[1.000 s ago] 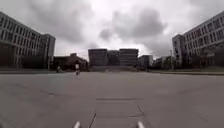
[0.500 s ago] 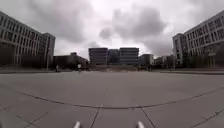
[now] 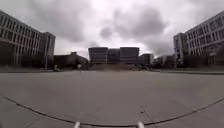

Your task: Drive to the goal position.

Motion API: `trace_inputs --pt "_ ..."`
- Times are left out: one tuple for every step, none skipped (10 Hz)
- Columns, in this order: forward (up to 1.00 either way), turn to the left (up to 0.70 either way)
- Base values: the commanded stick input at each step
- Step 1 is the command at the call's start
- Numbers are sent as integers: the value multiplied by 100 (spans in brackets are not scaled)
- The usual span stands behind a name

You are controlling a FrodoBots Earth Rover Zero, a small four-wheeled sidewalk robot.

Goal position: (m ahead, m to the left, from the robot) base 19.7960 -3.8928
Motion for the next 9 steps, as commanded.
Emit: trace_inputs --pt "100 0" --pt "100 0" --pt "100 0" --pt "100 0" --pt "100 0" --pt "100 0" --pt "100 0" --pt "100 0" --pt "100 0"
